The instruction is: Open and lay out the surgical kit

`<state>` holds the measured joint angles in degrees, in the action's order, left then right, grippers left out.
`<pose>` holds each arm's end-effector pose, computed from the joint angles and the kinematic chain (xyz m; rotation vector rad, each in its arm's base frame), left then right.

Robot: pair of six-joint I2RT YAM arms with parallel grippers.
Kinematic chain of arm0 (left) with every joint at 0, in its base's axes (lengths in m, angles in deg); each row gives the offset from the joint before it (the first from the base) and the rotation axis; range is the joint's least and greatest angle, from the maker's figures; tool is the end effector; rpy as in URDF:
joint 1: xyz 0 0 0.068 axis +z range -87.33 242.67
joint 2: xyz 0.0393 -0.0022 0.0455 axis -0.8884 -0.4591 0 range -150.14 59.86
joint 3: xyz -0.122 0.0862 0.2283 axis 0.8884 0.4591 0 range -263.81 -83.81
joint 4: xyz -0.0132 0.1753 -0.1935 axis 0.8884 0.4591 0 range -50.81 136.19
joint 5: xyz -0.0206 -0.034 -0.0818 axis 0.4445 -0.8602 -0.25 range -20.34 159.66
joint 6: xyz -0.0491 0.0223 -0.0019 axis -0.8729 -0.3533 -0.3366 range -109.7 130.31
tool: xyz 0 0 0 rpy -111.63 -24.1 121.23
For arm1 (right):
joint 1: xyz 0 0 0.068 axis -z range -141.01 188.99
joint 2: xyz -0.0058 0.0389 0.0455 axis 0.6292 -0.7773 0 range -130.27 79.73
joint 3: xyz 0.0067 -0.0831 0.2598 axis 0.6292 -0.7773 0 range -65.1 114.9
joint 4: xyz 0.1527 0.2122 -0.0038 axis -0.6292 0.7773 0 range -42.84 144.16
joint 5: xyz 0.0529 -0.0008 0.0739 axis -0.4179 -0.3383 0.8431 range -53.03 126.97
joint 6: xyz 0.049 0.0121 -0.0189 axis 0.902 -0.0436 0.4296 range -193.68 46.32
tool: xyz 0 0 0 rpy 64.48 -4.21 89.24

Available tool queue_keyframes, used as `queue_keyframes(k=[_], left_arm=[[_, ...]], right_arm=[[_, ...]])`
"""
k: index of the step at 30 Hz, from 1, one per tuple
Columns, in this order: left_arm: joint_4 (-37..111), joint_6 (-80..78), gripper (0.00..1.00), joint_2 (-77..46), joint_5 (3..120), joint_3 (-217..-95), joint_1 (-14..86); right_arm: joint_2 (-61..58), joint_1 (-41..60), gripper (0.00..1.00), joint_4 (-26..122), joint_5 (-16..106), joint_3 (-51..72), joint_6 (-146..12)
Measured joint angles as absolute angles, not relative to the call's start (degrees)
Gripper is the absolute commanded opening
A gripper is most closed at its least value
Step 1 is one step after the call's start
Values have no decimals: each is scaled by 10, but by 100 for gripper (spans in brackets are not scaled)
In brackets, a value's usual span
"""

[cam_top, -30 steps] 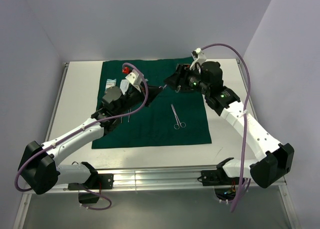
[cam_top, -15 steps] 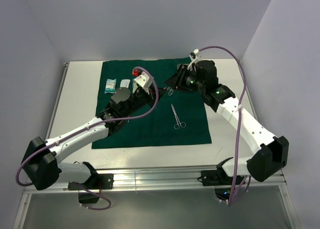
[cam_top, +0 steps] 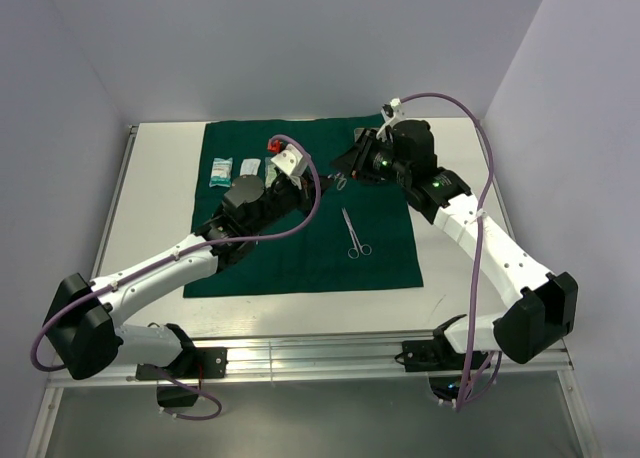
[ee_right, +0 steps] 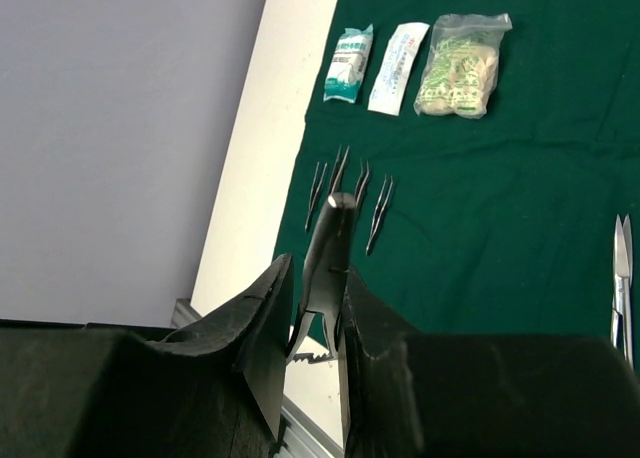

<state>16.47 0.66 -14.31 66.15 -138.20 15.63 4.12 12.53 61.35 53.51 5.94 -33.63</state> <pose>0.2084 -0.2271 0.3467 0.5542 1.4783 -0.8311 0.2691 0.1452 0.3748 0.0301 2.0290 1.0384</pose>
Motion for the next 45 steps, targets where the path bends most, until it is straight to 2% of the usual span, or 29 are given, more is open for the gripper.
queue_keyframes(k=[7, 9, 14, 15, 18, 26, 35, 45], left_arm=[[163, 12, 0, -143, 666, -1382, 154], [164, 13, 0, -143, 669, -1382, 154], [164, 17, 0, -143, 675, -1382, 154], [164, 17, 0, -143, 676, -1382, 154], [164, 17, 0, -143, 684, -1382, 153], [165, 17, 0, -143, 691, -1382, 153], [170, 17, 0, -144, 702, -1382, 153], [174, 17, 0, -149, 710, -1382, 156]], right_arm=[[39, 130, 0, 609, 551, 59, -329], [37, 132, 11, 608, 555, 59, -325], [34, 133, 24, 605, 559, 59, -315], [34, 133, 30, 605, 559, 59, -313], [34, 134, 39, 605, 561, 58, -305], [34, 134, 40, 605, 574, 57, -292], [36, 142, 54, 605, 601, 56, -279], [40, 147, 48, 609, 604, 47, -279]])
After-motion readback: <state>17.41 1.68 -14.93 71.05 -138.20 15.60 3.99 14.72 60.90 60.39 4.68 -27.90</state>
